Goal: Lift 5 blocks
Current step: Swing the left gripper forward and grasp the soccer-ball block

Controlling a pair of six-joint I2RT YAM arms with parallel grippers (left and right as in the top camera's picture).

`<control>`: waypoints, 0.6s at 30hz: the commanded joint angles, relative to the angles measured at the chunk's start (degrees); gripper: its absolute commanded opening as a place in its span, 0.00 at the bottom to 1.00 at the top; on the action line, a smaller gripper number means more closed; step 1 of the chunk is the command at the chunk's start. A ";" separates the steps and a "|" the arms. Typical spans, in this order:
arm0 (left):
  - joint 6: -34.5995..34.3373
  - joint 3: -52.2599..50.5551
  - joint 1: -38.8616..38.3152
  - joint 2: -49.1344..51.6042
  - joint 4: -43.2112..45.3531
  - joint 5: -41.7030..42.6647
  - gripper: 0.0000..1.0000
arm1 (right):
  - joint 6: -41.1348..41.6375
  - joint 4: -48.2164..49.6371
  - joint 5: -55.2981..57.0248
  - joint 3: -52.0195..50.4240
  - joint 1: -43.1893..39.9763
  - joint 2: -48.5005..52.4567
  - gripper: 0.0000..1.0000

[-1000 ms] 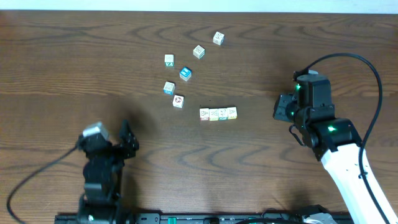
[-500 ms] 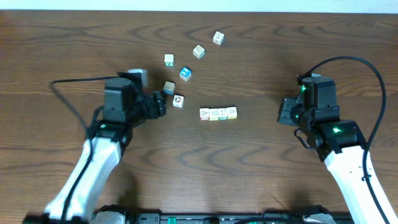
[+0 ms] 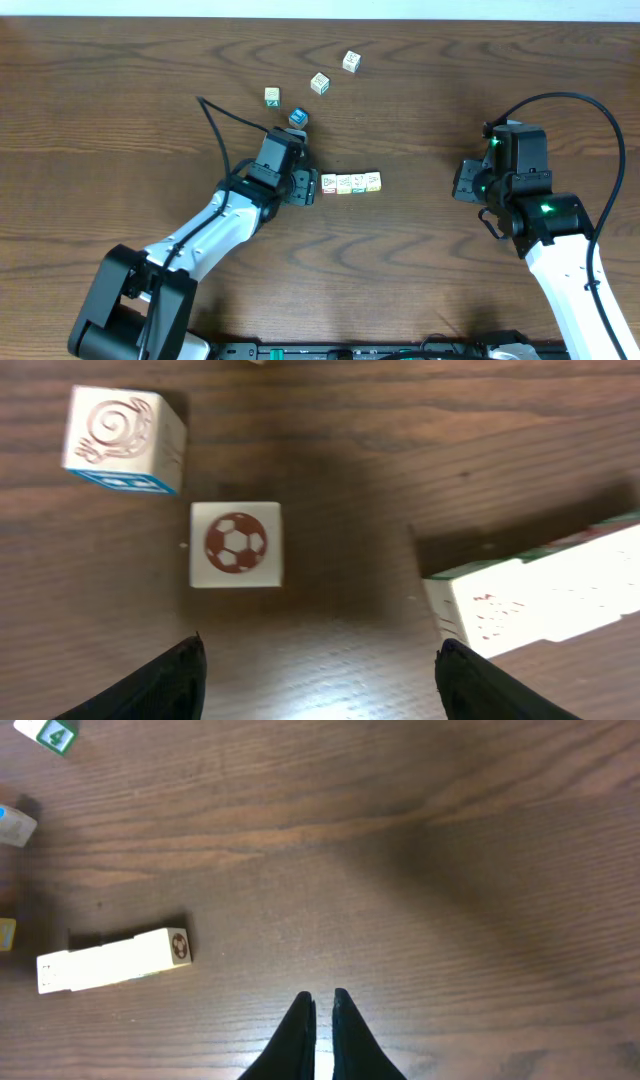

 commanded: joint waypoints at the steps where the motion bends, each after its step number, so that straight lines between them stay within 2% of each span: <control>1: 2.38 1.73 -0.28 1.29 0.55 -6.86 0.73 | -0.70 -0.59 0.20 0.07 -0.46 -0.55 0.04; 5: 2.54 1.75 -0.28 2.14 2.08 -9.29 0.72 | -0.72 -1.05 0.20 0.07 -0.46 -0.55 0.03; 18: 3.87 2.25 -0.17 6.78 6.95 -9.27 0.65 | -0.70 -1.03 0.20 0.07 -0.46 -0.55 0.02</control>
